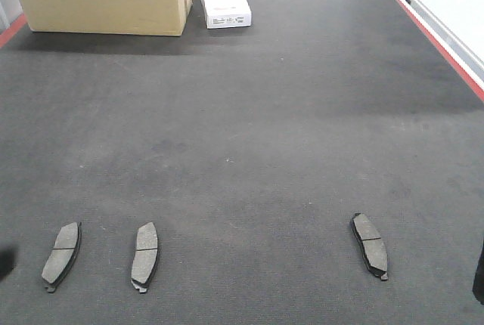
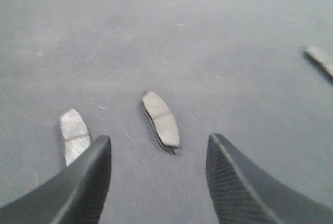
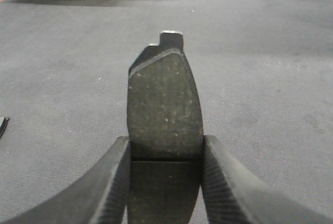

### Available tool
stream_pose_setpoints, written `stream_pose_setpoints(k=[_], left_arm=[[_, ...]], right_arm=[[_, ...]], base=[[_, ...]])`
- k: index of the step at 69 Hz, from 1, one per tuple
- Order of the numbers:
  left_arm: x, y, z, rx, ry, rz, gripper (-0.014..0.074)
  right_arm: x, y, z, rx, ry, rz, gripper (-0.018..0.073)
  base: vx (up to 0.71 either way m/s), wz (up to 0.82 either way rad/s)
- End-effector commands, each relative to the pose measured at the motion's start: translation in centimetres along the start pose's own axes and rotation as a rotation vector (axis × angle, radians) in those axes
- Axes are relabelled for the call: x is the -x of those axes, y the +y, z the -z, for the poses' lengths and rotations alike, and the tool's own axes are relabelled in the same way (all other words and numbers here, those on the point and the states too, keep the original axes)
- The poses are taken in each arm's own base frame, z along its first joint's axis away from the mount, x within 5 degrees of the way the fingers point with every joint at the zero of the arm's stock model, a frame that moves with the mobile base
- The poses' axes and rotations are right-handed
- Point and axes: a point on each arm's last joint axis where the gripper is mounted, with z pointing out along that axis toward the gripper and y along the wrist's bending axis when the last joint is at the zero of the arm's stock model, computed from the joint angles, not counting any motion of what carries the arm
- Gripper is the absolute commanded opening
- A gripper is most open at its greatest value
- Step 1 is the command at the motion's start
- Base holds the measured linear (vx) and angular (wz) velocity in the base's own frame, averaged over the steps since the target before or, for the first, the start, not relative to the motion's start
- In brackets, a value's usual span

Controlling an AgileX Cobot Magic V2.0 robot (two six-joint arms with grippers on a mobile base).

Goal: Move and align brake pads A on conveyor
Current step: 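Open the left gripper and raise it away from the pad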

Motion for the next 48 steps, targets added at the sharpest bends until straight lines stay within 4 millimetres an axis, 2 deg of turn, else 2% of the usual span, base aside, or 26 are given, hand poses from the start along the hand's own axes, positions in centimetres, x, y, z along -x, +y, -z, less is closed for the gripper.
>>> stream_pose_setpoints(k=[1,12,17,24,37,48], left_arm=[[-1.1,0.3,1.8,-0.074,-0.142,-0.025,0.0395],[-4.2,1.4,3.8,-0.113,-0.288,-0.052,0.0394],[-5.0,1.8,4.6,-0.125,-0.347,-0.04,0.0394],[-5.4,2.1,5.6,-0.143,-0.424,-0.028,0.0394],[-5.4,1.9,5.2,-0.152,-0.436,-0.028,0.0394],[-5.1,1.8,5.4,-0.164,-0.475,-0.03,0.0394]], right_arm=[[1.8,0.0,0.4,-0.007,-0.126,0.015,-0.0004],[1.8,0.0,0.4,-0.007,-0.126,0.015,-0.0004],[1.8,0.0,0.4,-0.007,-0.126,0.015,-0.0004],[1.9,0.0,0.4,-0.006,-0.134,0.015,-0.0004],[2.4,0.0,0.5,-0.006,-0.187,0.016,-0.0003],[3.0,0.2,-0.3,0.006,-0.11,-0.014,0.0001]], base=[[0.0,0.0],[0.0,0.0],[0.0,0.0],[0.0,0.0],[0.0,0.0],[0.0,0.0]])
